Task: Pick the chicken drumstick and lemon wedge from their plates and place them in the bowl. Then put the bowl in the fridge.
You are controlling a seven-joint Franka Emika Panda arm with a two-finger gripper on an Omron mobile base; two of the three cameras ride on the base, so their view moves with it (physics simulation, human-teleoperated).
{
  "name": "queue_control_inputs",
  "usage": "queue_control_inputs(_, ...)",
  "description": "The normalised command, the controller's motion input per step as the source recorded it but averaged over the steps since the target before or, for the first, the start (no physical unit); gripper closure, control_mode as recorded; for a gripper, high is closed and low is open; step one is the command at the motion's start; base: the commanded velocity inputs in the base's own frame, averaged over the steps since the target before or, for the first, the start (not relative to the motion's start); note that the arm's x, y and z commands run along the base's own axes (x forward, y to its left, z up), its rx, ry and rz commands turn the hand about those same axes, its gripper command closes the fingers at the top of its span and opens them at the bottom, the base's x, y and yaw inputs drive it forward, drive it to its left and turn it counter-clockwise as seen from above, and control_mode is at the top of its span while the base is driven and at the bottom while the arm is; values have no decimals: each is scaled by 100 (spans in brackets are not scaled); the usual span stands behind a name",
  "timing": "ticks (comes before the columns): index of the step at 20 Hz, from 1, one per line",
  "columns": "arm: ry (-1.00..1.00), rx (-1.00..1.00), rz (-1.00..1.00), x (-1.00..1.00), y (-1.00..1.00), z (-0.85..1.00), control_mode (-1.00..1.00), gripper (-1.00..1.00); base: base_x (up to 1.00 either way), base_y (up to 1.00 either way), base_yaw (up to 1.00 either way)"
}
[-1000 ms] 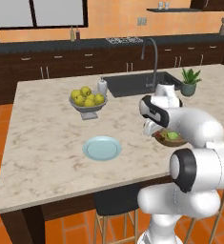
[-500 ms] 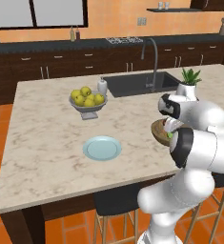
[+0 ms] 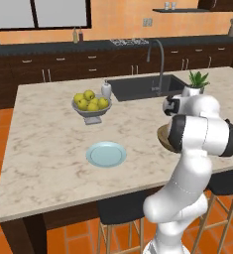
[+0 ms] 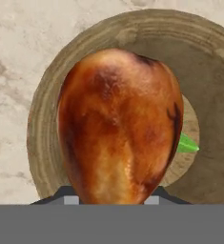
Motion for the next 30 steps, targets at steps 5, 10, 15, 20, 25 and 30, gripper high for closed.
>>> queue_control_inputs(5,0,0,0,8,0,-50,-100,100,0,0,0)
queue_control_inputs(10,-2,0,0,20,2,-42,-100,-100,0,0,0)
queue_control_inputs(15,-4,-1,0,19,1,-1,-100,-100,0,0,0)
queue_control_inputs(20,-1,0,1,1,0,4,-100,-100,0,0,0)
queue_control_inputs(25,-2,0,1,-78,20,68,-100,-100,0,0,0)
queue_control_inputs(30,0,0,-4,-100,25,20,-100,-100,0,0,0)
